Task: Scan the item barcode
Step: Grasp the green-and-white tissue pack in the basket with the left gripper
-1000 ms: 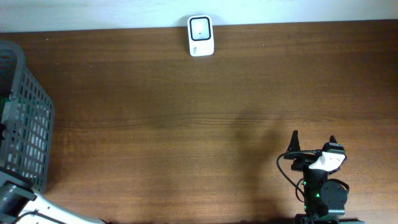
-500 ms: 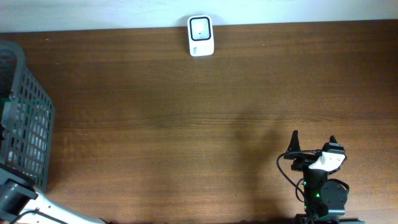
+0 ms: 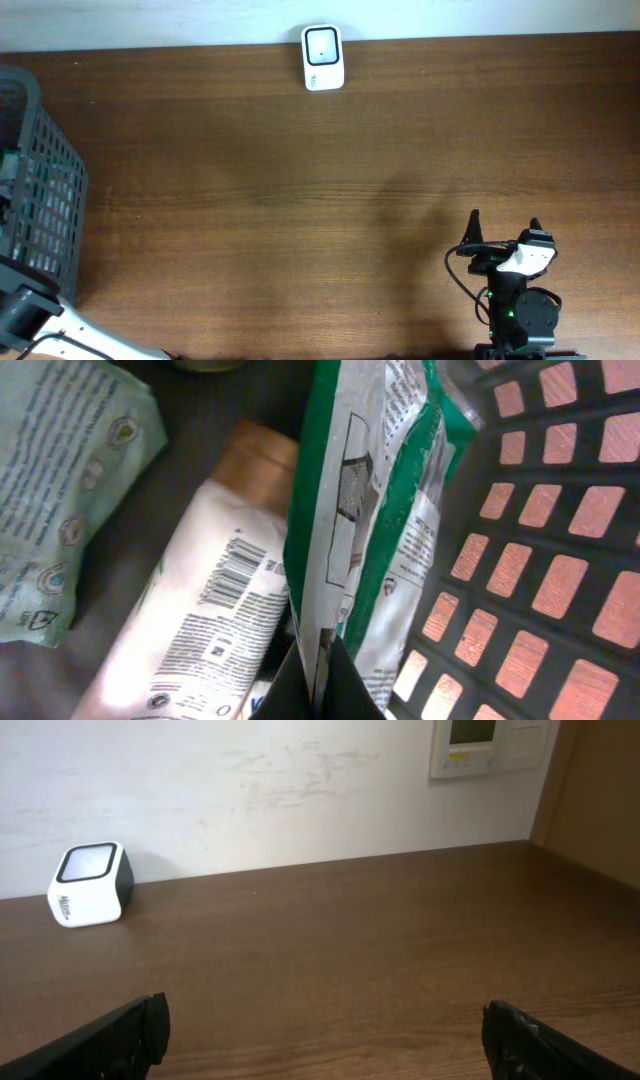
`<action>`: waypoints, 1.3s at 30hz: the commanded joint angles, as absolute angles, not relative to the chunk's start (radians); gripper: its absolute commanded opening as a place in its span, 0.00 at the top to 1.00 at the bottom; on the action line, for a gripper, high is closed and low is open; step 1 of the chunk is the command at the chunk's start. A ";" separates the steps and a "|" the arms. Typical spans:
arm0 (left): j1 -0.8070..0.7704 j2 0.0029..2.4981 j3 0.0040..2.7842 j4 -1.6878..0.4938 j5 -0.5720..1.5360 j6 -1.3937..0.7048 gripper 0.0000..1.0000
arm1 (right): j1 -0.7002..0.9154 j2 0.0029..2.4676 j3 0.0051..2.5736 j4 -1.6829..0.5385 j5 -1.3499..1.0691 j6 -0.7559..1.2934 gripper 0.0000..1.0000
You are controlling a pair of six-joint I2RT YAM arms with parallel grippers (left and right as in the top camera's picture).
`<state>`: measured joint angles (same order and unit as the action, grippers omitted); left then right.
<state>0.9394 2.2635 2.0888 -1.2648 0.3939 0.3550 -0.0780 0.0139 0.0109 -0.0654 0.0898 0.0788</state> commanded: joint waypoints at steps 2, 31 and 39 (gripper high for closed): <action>0.936 2.212 2.166 -1.288 0.440 0.325 1.00 | -0.085 0.006 0.006 -0.072 0.105 0.082 0.02; 0.689 1.640 2.385 -1.330 0.820 0.173 1.00 | -0.085 0.006 0.006 -0.072 0.105 0.082 0.02; 0.294 1.701 2.240 -1.377 0.768 0.294 1.00 | -0.085 0.006 0.006 -0.072 0.105 0.082 0.02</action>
<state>0.4133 1.6596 2.3116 -1.3663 0.7776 0.2264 -0.0780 0.0139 0.0109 -0.0654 0.0898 0.0788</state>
